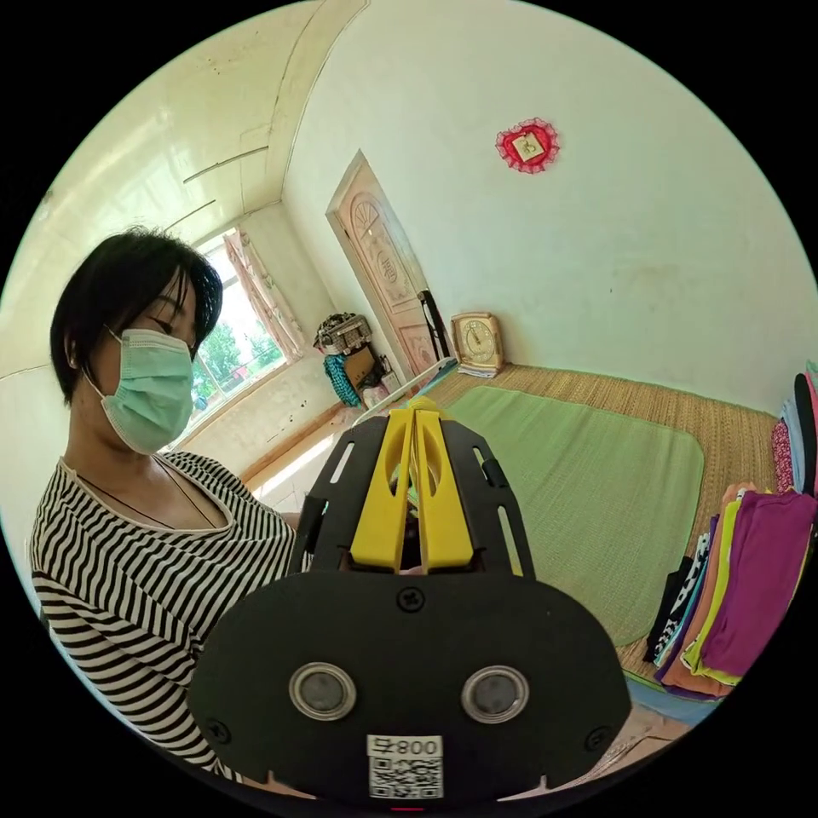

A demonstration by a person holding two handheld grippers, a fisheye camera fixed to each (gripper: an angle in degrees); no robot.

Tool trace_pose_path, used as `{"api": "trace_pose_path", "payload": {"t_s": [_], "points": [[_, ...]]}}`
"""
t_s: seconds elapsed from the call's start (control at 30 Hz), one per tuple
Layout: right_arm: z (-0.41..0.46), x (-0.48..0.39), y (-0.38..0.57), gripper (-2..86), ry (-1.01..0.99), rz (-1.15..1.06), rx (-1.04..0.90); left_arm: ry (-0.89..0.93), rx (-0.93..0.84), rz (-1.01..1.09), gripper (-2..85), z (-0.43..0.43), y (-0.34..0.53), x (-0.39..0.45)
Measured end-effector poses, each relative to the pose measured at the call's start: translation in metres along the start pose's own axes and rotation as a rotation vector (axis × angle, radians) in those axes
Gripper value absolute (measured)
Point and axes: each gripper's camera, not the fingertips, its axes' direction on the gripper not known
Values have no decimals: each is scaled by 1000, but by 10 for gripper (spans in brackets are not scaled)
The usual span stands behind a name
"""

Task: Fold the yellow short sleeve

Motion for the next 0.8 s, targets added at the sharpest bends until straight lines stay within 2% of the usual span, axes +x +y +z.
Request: {"api": "trace_pose_path", "payload": {"t_s": [0.03,0.1,0.3,0.43,0.57,0.63,0.8], "points": [[-10,-5,2,-1,-13,-3,32,-6,-107,45,46,13,3,15],[-24,-13,3,-1,-11,-19,63,-19,-182,87,47,22,15,33],[-55,-35,2,-1,-14,-78,105,-46,38,51,99,-17,49,62],[-69,-49,0,-2,-32,-121,122,-48,19,82,110,-19,51,83],[-82,-61,1,-1,-24,-153,132,-61,-61,138,68,0,44,106],[-90,-64,3,-2,-1,-154,131,24,-22,156,31,-2,43,119],[-123,-56,15,-2,76,-123,163,-55,95,147,14,-45,56,151]]}}
